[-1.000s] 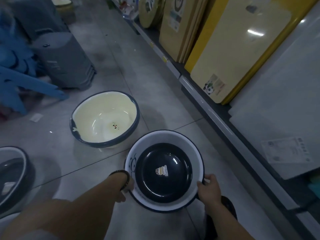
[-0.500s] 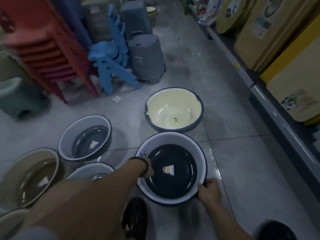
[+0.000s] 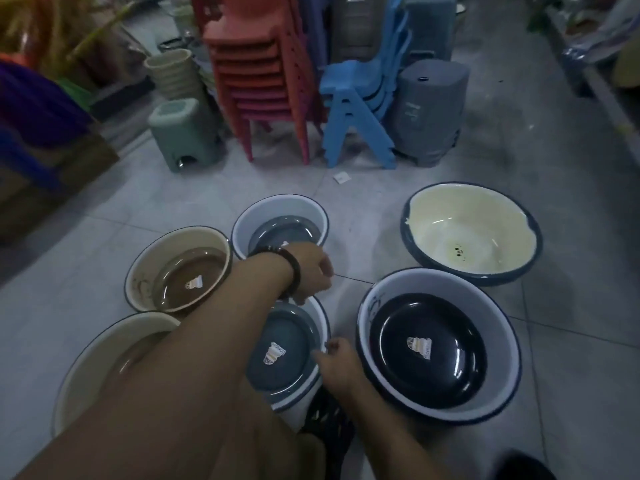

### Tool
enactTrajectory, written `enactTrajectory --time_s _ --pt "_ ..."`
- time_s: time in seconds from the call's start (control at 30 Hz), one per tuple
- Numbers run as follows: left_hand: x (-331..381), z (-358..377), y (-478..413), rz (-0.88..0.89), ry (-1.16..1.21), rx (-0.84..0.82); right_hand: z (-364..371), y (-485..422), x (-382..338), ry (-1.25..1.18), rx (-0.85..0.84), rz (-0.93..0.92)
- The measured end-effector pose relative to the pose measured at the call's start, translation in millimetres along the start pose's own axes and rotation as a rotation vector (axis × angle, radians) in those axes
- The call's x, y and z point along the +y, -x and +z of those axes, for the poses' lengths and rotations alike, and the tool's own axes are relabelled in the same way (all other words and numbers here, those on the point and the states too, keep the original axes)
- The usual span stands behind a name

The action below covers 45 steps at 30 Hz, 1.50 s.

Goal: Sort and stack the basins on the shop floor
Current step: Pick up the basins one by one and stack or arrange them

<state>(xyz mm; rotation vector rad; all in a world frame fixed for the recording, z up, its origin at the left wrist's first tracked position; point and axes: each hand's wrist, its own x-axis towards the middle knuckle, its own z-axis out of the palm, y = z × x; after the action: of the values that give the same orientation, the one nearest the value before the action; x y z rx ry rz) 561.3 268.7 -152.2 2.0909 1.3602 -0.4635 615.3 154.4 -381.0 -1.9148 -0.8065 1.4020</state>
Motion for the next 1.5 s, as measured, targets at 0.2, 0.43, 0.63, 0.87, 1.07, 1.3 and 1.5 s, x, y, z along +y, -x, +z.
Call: enactTrajectory --time_s 0.2,0.43,0.63,0.87,1.07,1.3,1.5 --pt "-49.0 7.4 6.6 -0.108 -0.178 -0.020 30.0 -39.0 22.9 -0.205 0.058 0.237" --pt "-73.1 8.3 -1.8 -0.273 -0.177 -0.250 54.0 -74.0 18.5 -0.394 -0.013 0.416" --pt "-81.1 -0.2 -6.0 -0.282 -0.052 -0.104 67.6 -59.4 -3.4 -0.281 0.072 0.121" --pt "-88.7 5.6 -20.0 -0.327 -0.136 -0.060 11.8 -26.0 -15.5 -0.469 0.349 -0.052" --pt "-91.9 37.0 -15.5 -0.625 0.006 0.176 -51.1 11.0 -10.9 -0.715 0.568 -0.052" --pt "-38.4 44.3 -33.6 -0.341 0.843 0.175 -119.9 41.9 -0.5 -0.848 0.685 -0.099" --pt "9.8 54.3 -66.6 -0.283 0.725 -0.042 -185.2 43.9 42.4 -0.627 0.853 -0.015"
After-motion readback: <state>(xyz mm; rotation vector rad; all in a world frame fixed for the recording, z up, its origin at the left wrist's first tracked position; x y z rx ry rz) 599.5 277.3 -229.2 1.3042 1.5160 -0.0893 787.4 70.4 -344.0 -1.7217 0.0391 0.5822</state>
